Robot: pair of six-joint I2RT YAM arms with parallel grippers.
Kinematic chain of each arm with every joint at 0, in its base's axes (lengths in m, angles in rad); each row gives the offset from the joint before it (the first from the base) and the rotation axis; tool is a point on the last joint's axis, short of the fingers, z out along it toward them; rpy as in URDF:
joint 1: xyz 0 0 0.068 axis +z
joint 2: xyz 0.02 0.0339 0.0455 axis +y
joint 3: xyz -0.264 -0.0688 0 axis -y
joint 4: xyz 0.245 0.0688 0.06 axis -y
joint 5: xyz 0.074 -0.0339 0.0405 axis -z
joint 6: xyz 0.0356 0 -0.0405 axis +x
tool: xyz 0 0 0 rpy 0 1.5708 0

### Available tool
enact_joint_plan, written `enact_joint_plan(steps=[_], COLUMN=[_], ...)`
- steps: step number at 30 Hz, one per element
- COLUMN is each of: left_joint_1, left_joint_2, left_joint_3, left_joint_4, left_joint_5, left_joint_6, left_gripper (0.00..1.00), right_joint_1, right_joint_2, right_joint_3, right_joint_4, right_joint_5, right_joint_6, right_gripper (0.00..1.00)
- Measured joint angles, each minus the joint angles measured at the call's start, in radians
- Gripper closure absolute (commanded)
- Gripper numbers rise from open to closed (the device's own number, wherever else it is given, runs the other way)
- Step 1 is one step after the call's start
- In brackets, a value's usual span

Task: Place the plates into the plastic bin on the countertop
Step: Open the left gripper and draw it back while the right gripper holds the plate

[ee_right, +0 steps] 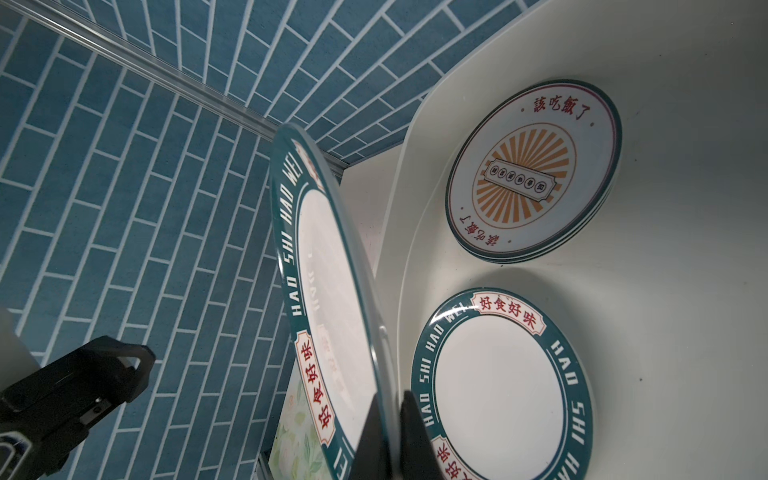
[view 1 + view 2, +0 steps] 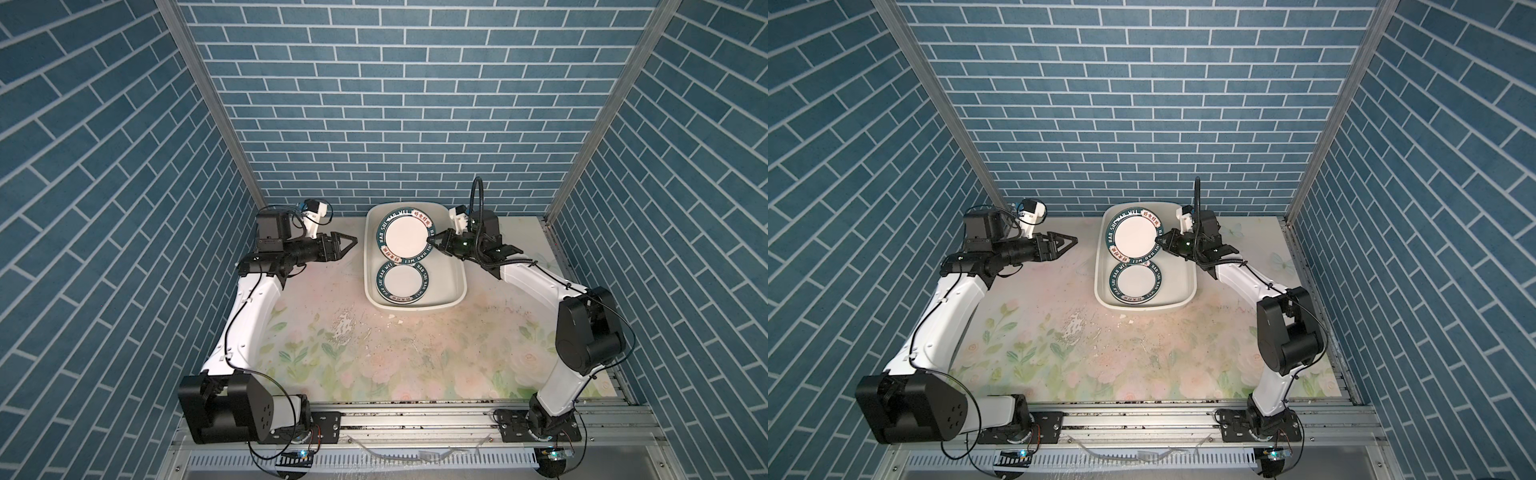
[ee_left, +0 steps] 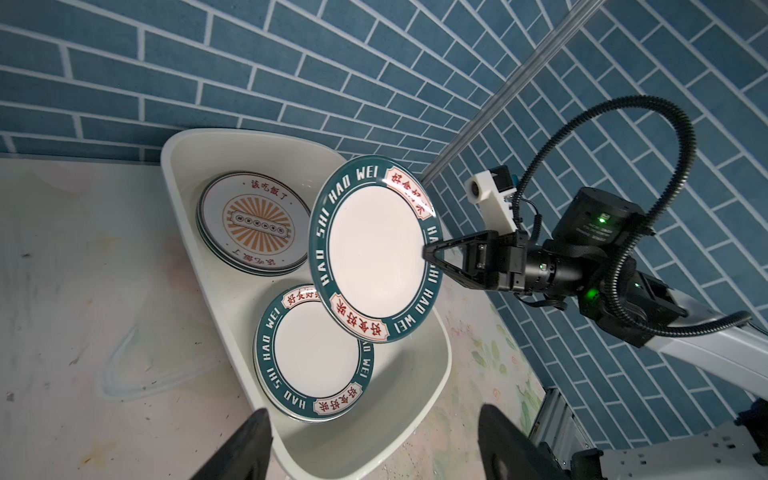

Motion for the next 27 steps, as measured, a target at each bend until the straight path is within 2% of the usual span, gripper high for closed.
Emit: enact_joint_plan(steps=[27], left_joint_1=[-0.141], left_joint_2=[0.015], left_joint_3=[0.097], left_joint_4=[-0.138], left_joint_5=[0.091], left_joint_6=[0.203], left_gripper=[0.21], right_joint_1=[-0.027], right_joint_2=[0.385], right_joint_3=[0.362], right_joint_4=[-0.025], right_joint_5=[0.081], right_joint_6=[0.013], right_gripper=[1.00])
